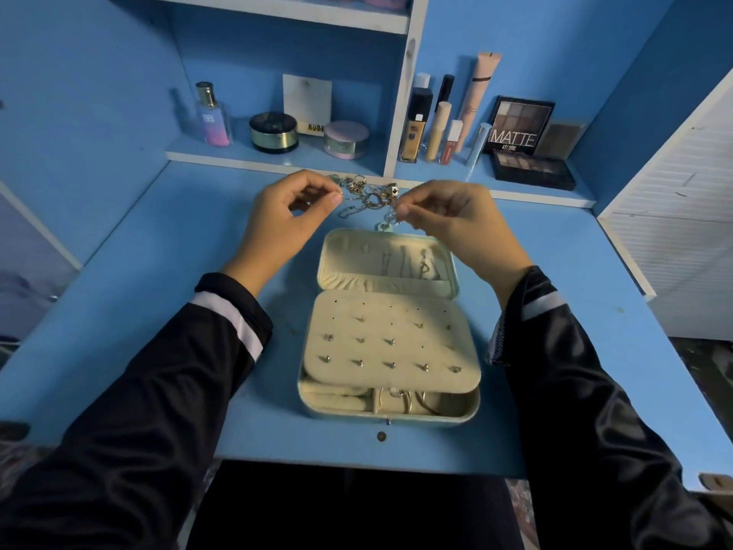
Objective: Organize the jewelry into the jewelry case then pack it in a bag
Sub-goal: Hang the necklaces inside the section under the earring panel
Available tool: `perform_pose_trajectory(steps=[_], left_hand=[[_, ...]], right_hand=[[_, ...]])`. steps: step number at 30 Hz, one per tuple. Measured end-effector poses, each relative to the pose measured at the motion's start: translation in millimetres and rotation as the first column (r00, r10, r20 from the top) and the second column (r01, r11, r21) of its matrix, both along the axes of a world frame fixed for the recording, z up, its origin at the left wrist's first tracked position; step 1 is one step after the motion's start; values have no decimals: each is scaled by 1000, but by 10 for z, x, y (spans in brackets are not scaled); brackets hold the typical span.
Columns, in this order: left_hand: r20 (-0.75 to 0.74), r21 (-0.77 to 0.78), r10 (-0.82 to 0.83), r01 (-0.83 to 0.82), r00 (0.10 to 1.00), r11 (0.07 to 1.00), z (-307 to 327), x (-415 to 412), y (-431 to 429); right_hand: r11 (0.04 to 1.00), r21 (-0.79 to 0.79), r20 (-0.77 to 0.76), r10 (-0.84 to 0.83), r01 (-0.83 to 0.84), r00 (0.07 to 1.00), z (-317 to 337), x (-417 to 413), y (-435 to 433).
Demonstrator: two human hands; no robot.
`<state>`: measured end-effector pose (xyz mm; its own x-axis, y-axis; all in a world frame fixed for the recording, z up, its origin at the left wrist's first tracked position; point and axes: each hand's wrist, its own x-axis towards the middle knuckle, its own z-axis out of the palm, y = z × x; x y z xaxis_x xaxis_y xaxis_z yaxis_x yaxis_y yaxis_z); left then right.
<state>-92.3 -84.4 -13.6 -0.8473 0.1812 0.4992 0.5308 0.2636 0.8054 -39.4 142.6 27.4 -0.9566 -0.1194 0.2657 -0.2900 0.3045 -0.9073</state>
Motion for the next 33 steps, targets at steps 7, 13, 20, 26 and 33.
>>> perform_pose_trajectory(steps=[7,13,20,26,33], left_hand=[[0,-27,5,-5,1000,1000,-34,23,6],[5,-61,-1,1,1000,998,-37,22,14],[-19,-94,-3,1,1000,996,-44,-11,25],[-21,-117,-12,10,1000,993,-20,-1,50],[-67,-106,-4,-3,998,994,40,17,60]], right_hand=[[981,171,98,71,-87,993,-157,-42,-89],[918,362,104,131,-161,986,-181,-69,-151],[865,469,76,162,-179,984,-228,-73,-121],[874,454,47,168,-171,985,-205,-91,-87],[967,254,-38,-27,36,999,-103,-237,-122]])
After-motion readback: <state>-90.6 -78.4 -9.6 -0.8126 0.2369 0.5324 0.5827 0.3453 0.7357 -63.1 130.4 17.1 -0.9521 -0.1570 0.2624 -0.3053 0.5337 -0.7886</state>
